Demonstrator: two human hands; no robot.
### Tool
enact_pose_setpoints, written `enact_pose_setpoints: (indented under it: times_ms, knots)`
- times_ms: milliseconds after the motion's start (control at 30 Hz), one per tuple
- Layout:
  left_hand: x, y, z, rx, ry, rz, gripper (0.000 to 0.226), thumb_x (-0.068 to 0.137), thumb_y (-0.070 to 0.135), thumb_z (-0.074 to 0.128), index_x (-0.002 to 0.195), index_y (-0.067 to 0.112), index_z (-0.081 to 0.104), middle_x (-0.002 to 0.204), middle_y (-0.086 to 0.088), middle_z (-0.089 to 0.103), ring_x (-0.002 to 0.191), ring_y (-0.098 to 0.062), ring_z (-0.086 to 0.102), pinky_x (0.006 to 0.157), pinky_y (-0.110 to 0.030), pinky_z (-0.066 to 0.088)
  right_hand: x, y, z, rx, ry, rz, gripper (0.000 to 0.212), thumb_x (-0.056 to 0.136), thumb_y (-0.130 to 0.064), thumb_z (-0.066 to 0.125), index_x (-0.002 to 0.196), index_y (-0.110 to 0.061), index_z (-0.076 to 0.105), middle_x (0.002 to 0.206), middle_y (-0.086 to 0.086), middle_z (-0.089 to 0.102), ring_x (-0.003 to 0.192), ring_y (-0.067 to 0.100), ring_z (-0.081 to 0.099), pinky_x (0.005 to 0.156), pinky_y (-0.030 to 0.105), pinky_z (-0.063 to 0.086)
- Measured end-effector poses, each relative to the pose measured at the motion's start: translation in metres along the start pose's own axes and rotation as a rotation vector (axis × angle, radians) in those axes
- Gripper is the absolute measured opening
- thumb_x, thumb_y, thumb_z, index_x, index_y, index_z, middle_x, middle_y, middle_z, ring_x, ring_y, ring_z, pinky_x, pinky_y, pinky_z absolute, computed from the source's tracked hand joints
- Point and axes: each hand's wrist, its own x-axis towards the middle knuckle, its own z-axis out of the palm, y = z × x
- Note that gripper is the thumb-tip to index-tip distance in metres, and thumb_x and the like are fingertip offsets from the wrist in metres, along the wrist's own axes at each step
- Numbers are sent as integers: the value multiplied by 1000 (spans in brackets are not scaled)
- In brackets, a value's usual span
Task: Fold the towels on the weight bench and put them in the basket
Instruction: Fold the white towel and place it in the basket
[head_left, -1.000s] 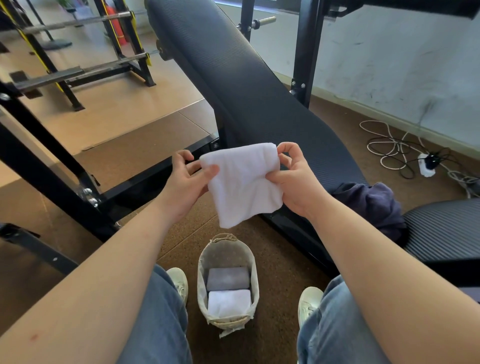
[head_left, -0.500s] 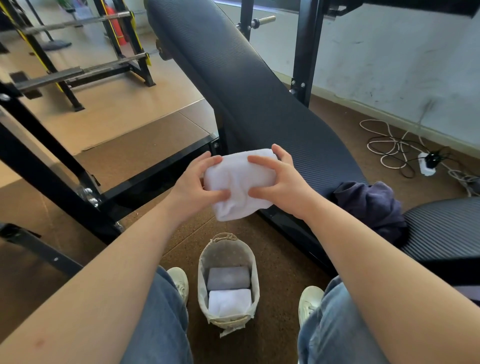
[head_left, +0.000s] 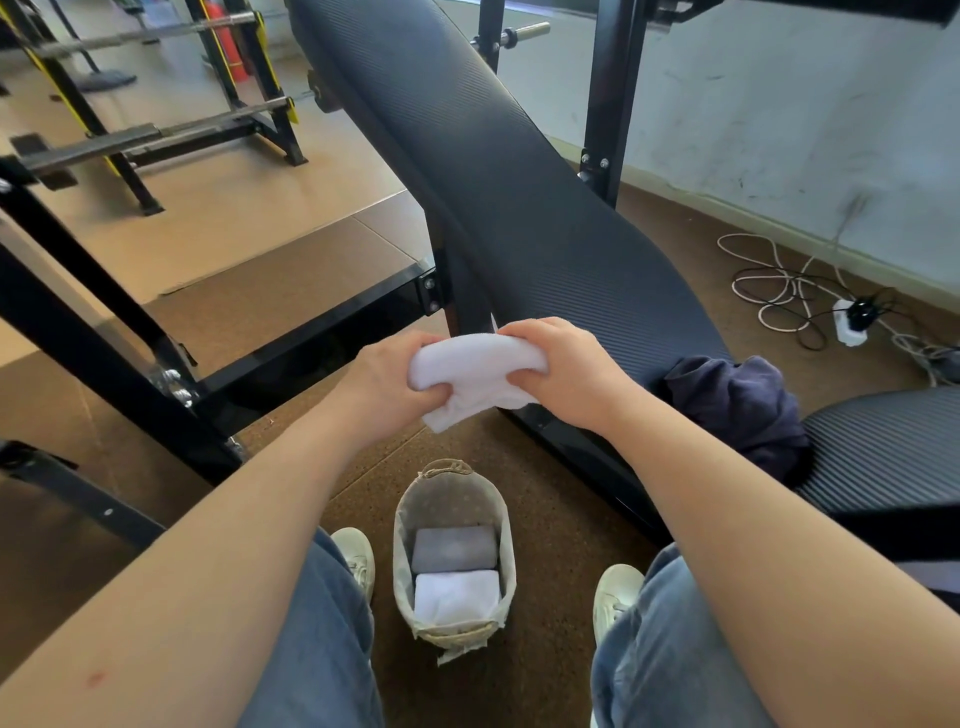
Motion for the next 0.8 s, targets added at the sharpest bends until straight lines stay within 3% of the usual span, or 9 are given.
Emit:
enact_pose_setpoints:
  times_ms: [133,233,333,467,567,633,700,800]
  knots:
    - [3,-5,-6,-256,5,-121,52,99,35,61,141,31,31,120,-2,54,97,-16,60,68,-23,48,-2,1,-8,211,44,129,47,101,-32,63,144,-31,44,125,-5,57,108,18,58,75,20,47]
    - [3,-5,-6,-459,-19,-188,48,106,36,49,145,34,21,124,-9,53,102,-23,62,76,-28,54,-3,-2,-7,364,37,172,48,103,-38,58,147,-28,40,127,-5,55,106,11,59,72,17,49]
    - [2,-8,-4,-406,-71,-127,35,107,37,42,139,47,31,126,-5,53,101,-30,65,84,-46,61,-2,-3,-4,563,-10,210,50,98,-38,67,142,-28,43,128,-3,56,113,16,62,82,33,62]
    - [0,1,-5,-410,-8,-89,28,111,25,35,127,33,57,123,3,51,97,-20,61,69,-29,61,-3,-1,-9,727,-129,251,63,85,-20,83,138,-26,48,128,1,53,113,20,62,82,41,64]
    - [0,6,-7,-492,69,-111,26,110,24,40,124,25,61,117,-2,57,89,-20,64,59,-25,59,-3,1,-11,823,-125,246,55,83,-10,84,129,-23,56,127,6,56,115,28,64,81,44,64]
    - [-1,7,-8,-582,35,-161,31,106,36,47,133,25,56,120,-3,58,95,-21,66,66,-31,62,-3,-1,-10,854,-83,233,50,83,-5,82,122,-23,57,128,8,55,116,31,62,80,46,64]
    - [-1,6,-9,-678,-57,-240,56,94,49,60,143,26,46,125,-3,58,106,-22,67,78,-38,63,-4,-2,-8,867,-44,218,48,81,-1,82,116,-24,58,128,10,53,117,34,60,79,51,64]
    - [-3,5,-10,-622,-147,-207,61,85,30,79,138,27,50,124,0,59,113,-20,62,87,-38,61,-5,-3,-9,890,-66,239,50,82,-1,81,119,-25,57,129,9,51,118,32,59,80,53,64]
